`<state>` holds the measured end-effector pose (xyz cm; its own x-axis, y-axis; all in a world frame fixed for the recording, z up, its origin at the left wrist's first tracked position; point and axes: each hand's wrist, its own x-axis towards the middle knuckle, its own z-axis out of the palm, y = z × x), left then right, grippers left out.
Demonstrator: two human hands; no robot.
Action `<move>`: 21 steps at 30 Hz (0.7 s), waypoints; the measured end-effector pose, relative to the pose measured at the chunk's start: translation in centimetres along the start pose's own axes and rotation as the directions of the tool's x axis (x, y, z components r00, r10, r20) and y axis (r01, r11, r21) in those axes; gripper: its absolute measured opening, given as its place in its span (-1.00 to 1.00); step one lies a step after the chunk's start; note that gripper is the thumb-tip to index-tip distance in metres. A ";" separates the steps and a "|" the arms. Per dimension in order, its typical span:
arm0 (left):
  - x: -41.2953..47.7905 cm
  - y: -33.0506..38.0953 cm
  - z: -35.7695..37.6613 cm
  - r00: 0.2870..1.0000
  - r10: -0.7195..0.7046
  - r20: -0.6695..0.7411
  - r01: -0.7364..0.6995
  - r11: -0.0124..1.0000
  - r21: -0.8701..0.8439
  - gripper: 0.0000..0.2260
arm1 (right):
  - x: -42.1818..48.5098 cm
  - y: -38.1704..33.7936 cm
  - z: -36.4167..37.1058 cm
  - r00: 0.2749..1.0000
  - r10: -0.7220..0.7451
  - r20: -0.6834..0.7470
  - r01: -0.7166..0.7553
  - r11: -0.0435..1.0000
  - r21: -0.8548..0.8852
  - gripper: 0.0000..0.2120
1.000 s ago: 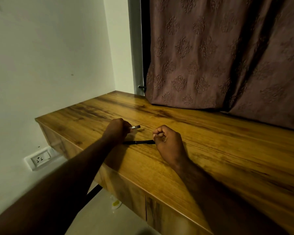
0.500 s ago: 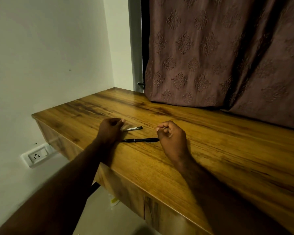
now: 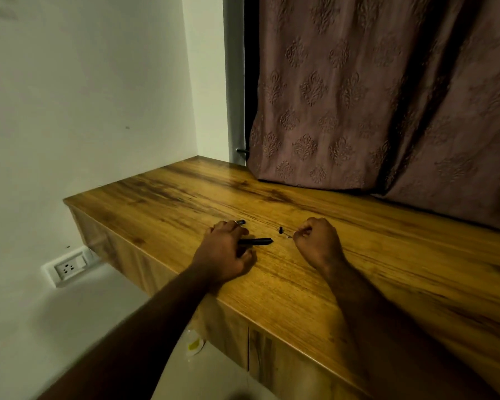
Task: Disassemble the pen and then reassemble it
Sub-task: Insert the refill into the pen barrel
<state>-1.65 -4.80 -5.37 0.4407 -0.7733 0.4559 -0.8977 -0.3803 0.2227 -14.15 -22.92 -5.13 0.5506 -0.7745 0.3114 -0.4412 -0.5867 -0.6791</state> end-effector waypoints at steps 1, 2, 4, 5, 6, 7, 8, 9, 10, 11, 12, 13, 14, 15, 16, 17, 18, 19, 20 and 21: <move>0.1 -0.1 0.1 1.000 -0.016 0.012 0.016 1.000 -0.002 -0.54 | -0.1 -0.1 0.0 0.999 -0.011 0.039 0.014 0.998 -0.057 -0.81; 0.2 -0.2 0.2 0.999 -0.026 0.021 0.027 1.000 -0.009 -0.55 | -0.2 -0.2 0.0 0.998 -0.020 0.061 0.026 0.994 -0.107 -0.76; 0.3 -0.5 0.4 0.999 -0.025 0.034 0.025 0.999 -0.024 -0.60 | -0.3 -0.4 0.0 0.997 -0.035 0.073 0.048 0.980 -0.195 -0.74; 0.3 -0.6 0.4 0.999 -0.019 0.037 0.020 0.999 -0.033 -0.62 | -0.3 -0.4 0.0 0.997 -0.044 0.070 0.059 0.972 -0.227 -0.75; 0.3 -0.6 0.5 0.999 -0.014 0.036 0.015 0.999 -0.042 -0.63 | -0.3 -0.5 0.1 0.997 -0.050 0.064 0.065 0.967 -0.247 -0.77; 0.3 -0.7 0.5 0.999 -0.011 0.034 0.013 0.999 -0.049 -0.65 | -0.3 -0.6 0.2 0.997 -0.055 0.052 0.067 0.965 -0.254 -0.81; 0.4 -0.7 0.6 1.000 -0.008 0.029 0.010 0.998 -0.054 -0.66 | -0.3 -0.6 0.3 0.997 -0.061 0.037 0.068 0.965 -0.254 -0.85; 0.4 -0.7 0.6 1.000 -0.007 0.024 0.008 0.998 -0.058 -0.68 | -0.2 -0.7 0.4 0.998 -0.066 0.021 0.069 0.965 -0.253 -0.89; 0.5 -0.8 0.6 1.000 -0.008 0.021 0.009 0.998 -0.064 -0.71 | -0.2 -0.7 0.5 0.997 -0.073 0.007 0.072 0.964 -0.258 -0.91; 0.5 -0.8 0.6 1.000 -0.011 0.019 0.012 0.997 -0.070 -0.75 | -0.2 -0.7 0.6 0.997 -0.079 0.001 0.077 0.960 -0.271 -0.91; 0.5 -0.8 0.6 1.000 -0.011 0.016 0.013 0.997 -0.078 -0.78 | -0.2 -0.7 0.6 0.996 -0.086 0.000 0.082 0.954 -0.288 -0.91; 0.6 -0.8 0.6 1.000 -0.012 0.016 0.013 0.996 -0.086 -0.80 | -0.1 -0.7 0.7 0.996 -0.091 -0.001 0.086 0.949 -0.304 -0.90; 0.6 -0.8 0.6 1.000 -0.013 0.019 0.015 0.995 -0.094 -0.81 | -0.1 -0.6 0.7 0.996 -0.093 -0.004 0.087 0.945 -0.317 -0.89; 0.6 -0.8 0.6 1.000 -0.018 0.024 0.021 0.995 -0.102 -0.82 | 0.0 -0.5 0.8 0.996 -0.092 -0.009 0.084 0.943 -0.321 -0.88; 0.7 -0.9 0.6 0.999 -0.022 0.025 0.025 0.994 -0.109 -0.82 | 0.0 -0.5 0.8 0.996 -0.089 -0.019 0.078 0.945 -0.318 -0.87; 0.7 -0.9 0.6 0.999 -0.025 0.022 0.028 0.993 -0.113 -0.83 | 0.1 -0.4 0.8 0.997 -0.077 -0.031 0.064 0.951 -0.301 -0.86; 0.7 -1.0 0.7 1.000 -0.023 0.015 0.025 0.993 -0.115 -0.84 | 0.1 -0.4 0.8 0.997 -0.063 -0.045 0.049 0.962 -0.270 -0.86; 0.7 -0.9 0.6 1.000 -0.017 0.003 0.017 0.993 -0.114 -0.86 | 0.1 -0.4 0.8 0.997 -0.044 -0.058 0.030 0.973 -0.229 -0.87; 0.7 -1.0 0.7 1.000 -0.013 -0.010 0.012 0.993 -0.115 -0.87 | 0.1 -0.4 0.8 0.997 -0.023 -0.070 0.009 0.983 -0.185 -0.89; 0.7 -0.9 0.6 1.000 -0.010 -0.025 0.007 0.993 -0.121 -0.88 | 0.1 -0.4 0.7 0.997 0.002 -0.082 -0.013 0.991 -0.136 -0.91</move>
<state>-0.56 -5.30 -5.78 0.4495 -0.7565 0.4751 -0.8881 -0.3215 0.3284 -13.45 -22.61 -5.26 0.4896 -0.7926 0.3635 -0.5406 -0.6030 -0.5867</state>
